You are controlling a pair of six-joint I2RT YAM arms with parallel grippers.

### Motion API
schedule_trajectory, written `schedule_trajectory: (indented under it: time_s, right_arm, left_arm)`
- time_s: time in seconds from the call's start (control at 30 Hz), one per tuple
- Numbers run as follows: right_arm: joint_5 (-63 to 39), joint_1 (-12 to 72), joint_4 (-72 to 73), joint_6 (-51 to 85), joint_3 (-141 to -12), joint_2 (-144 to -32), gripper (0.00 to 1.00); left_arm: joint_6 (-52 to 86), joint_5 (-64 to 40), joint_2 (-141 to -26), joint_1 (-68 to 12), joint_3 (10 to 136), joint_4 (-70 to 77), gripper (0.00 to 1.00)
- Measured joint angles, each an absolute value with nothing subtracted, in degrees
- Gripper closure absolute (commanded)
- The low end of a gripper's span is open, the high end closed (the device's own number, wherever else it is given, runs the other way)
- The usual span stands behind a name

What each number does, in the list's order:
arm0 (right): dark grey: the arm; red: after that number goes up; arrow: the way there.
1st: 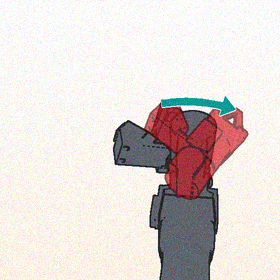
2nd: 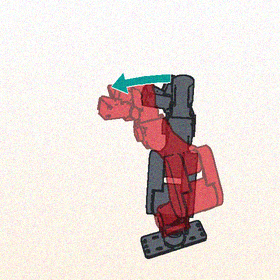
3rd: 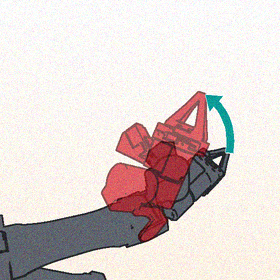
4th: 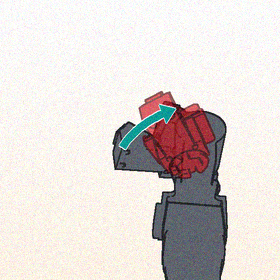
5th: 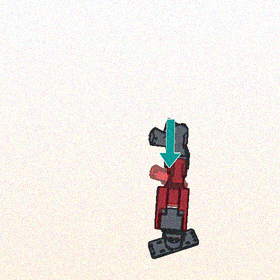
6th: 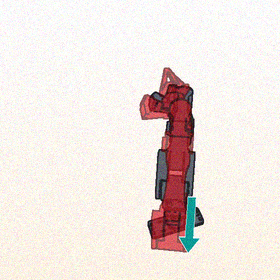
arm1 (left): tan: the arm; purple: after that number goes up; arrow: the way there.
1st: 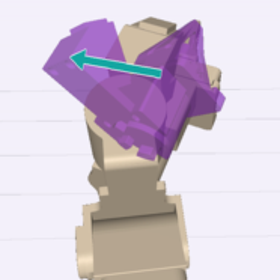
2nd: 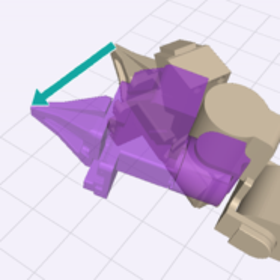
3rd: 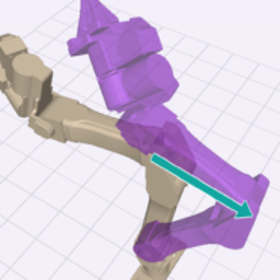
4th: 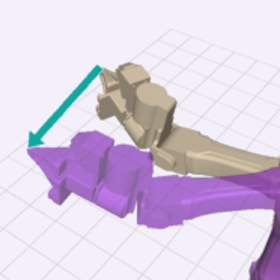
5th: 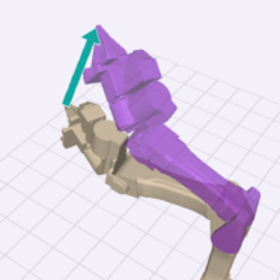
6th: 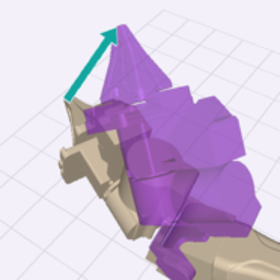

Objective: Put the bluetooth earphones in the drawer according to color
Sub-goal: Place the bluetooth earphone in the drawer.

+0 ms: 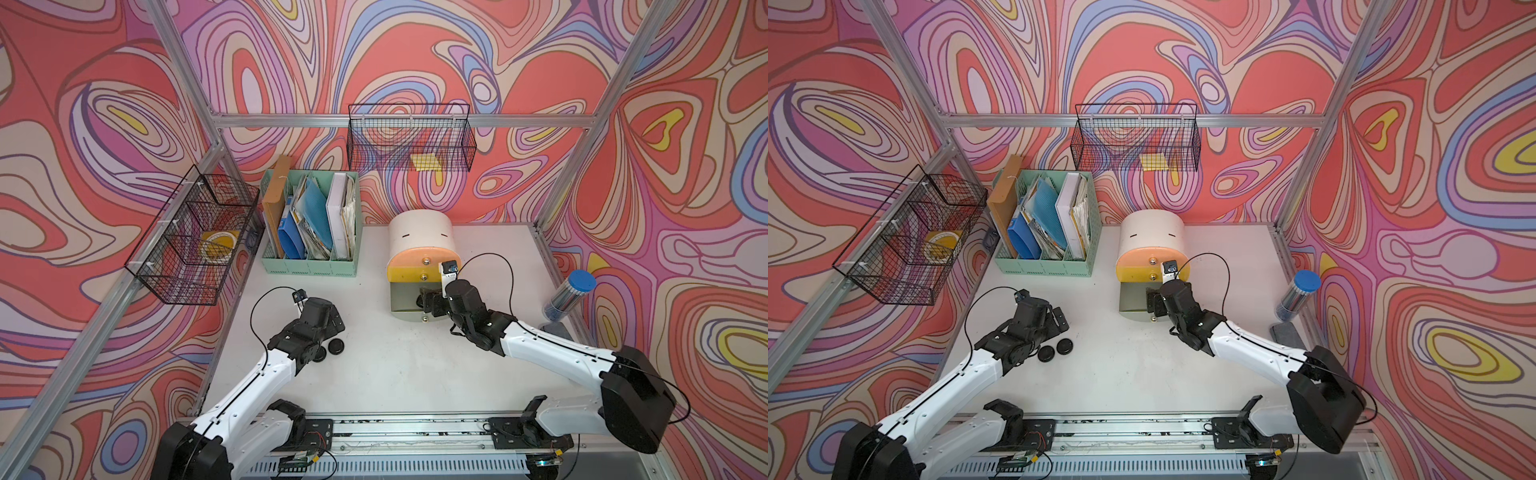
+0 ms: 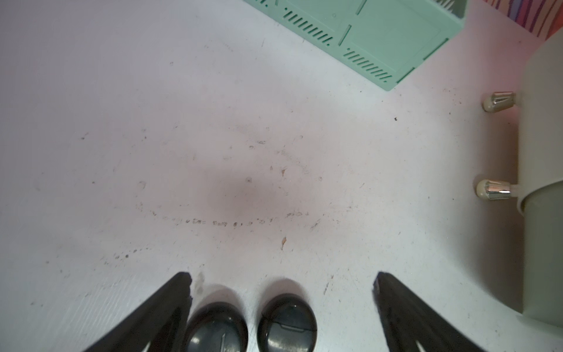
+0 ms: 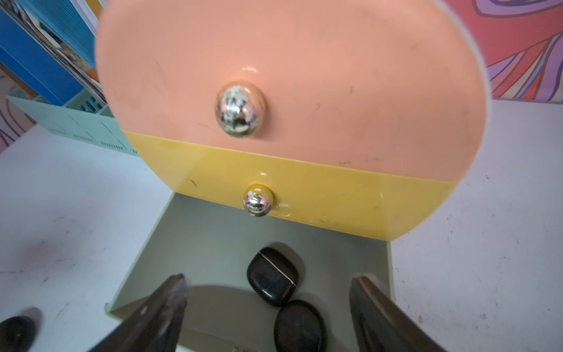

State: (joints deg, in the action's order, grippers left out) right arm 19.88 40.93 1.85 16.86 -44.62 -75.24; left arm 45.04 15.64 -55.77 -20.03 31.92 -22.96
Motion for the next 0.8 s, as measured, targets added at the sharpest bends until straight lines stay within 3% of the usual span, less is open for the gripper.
schedule_trajectory:
  time_s: [0.37, 0.8]
  right_arm:
    - [13.65, 40.93, -0.97, 19.11, -38.41, -65.80, 0.09]
    - [10.76, 40.93, -0.45, 20.71, -36.29, -65.80, 0.09]
  left_arm:
    - [54.72, 16.38, -52.99, -19.88, 28.45, -32.14, 0.24]
    - [53.95, 13.28, -60.51, -19.88, 26.61, -33.06, 0.33]
